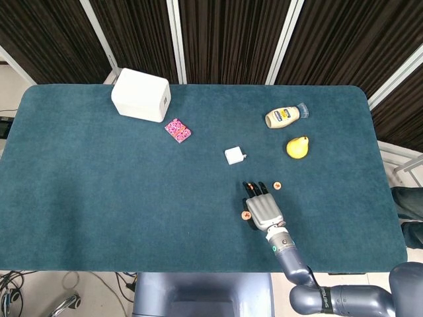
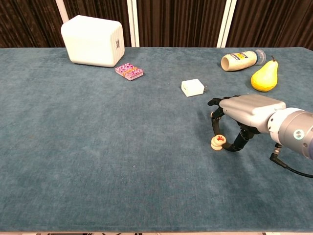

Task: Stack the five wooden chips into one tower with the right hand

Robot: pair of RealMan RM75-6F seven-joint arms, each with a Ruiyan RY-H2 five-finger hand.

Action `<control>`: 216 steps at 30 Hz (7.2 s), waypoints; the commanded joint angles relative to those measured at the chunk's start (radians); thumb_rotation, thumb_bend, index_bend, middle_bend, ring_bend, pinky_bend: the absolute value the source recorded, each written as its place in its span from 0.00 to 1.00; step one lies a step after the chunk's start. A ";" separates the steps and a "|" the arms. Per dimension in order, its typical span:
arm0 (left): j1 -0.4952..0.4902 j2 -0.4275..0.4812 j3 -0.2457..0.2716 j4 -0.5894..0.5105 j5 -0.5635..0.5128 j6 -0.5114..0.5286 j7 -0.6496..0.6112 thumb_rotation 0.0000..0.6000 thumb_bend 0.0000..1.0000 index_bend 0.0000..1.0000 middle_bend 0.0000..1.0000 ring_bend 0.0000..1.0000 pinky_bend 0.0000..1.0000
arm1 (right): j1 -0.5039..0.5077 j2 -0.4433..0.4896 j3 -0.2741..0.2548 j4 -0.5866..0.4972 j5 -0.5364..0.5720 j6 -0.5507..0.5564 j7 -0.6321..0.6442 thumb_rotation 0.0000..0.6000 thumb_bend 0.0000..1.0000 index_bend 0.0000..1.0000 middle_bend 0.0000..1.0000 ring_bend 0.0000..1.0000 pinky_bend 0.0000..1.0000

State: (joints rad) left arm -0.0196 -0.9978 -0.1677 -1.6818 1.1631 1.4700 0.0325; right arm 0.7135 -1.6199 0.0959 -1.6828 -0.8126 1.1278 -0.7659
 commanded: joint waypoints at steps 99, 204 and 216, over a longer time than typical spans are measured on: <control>0.000 0.005 -0.006 0.005 -0.019 -0.009 -0.004 1.00 0.09 0.00 0.00 0.00 0.07 | 0.139 -0.135 0.094 0.405 0.095 -0.117 0.031 1.00 0.39 0.47 0.00 0.00 0.00; -0.003 0.004 -0.004 0.005 -0.022 -0.014 -0.001 1.00 0.09 0.00 0.00 0.00 0.07 | 0.005 0.021 -0.028 -0.013 -0.074 0.022 -0.028 1.00 0.39 0.50 0.00 0.00 0.00; -0.003 0.004 -0.005 0.004 -0.023 -0.013 0.000 1.00 0.09 0.00 0.00 0.00 0.07 | 0.000 0.025 -0.032 -0.015 -0.073 0.019 -0.029 1.00 0.39 0.46 0.00 0.00 0.00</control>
State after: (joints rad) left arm -0.0227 -0.9942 -0.1725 -1.6774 1.1400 1.4568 0.0326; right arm 0.7137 -1.5959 0.0643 -1.6973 -0.8852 1.1469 -0.7949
